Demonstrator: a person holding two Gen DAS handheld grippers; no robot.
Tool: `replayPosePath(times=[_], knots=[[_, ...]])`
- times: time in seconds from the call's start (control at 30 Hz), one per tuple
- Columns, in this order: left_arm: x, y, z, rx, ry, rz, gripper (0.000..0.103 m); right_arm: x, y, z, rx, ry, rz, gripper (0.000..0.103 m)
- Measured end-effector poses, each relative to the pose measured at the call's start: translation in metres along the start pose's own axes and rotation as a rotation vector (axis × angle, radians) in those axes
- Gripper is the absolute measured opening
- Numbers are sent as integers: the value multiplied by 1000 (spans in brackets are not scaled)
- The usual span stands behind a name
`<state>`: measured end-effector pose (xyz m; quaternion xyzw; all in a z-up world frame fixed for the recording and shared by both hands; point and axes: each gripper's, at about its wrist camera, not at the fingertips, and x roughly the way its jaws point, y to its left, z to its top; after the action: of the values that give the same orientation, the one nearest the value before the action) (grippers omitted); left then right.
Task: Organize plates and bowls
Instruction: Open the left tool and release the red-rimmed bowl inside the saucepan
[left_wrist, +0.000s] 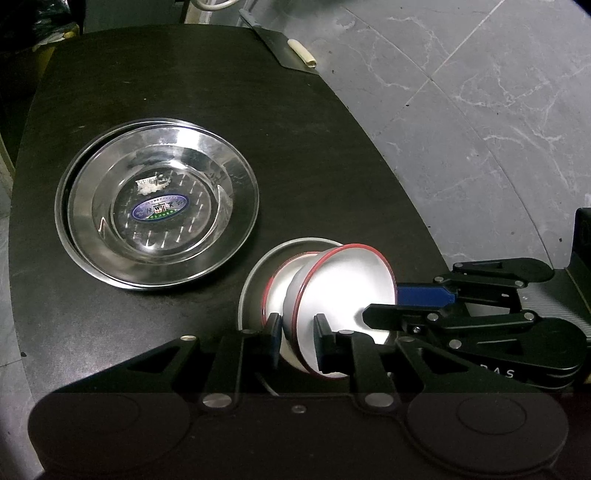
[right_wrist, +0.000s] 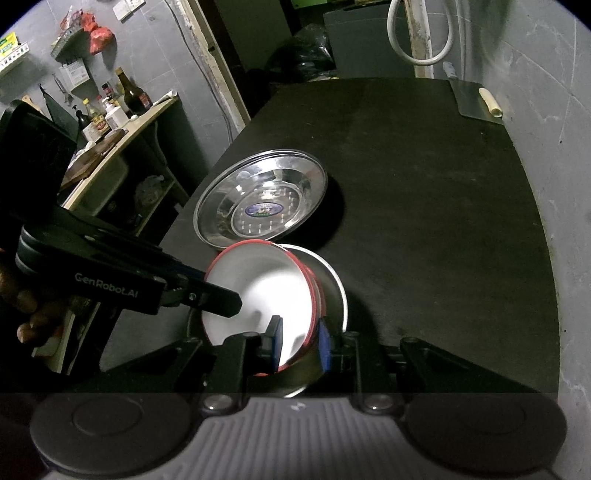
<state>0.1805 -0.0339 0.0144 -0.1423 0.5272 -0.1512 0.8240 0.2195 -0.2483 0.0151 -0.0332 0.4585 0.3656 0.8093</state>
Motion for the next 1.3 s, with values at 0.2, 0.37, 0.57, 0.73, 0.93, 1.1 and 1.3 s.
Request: replayPosePath(times=[0.2,0.37,0.57,0.73,0.93,1.1,1.3], knots=[[0,-1,0,4,-3,4,20,2,0,0,-4,3,-1,25],[-1,-1,1,5,-4,5,20,2,0,0,-5,3,-1,25],[-1,-1,1,4,-5,4,21,2,-1,-1,-4,4,-1,25],[-2,0,1,3,-5,3,22,2,-1,-1,-5,4,-1,25],[-4,0,1,3,-7,3,22,2,0,-1,-5,4,-1,25],[-6,0,1,4,-10,11,26,2,-1,-1,-5,3,-1,25],[-5,2,0,-6,-5,11,28,2,-1,-1,-9,2,2,26]])
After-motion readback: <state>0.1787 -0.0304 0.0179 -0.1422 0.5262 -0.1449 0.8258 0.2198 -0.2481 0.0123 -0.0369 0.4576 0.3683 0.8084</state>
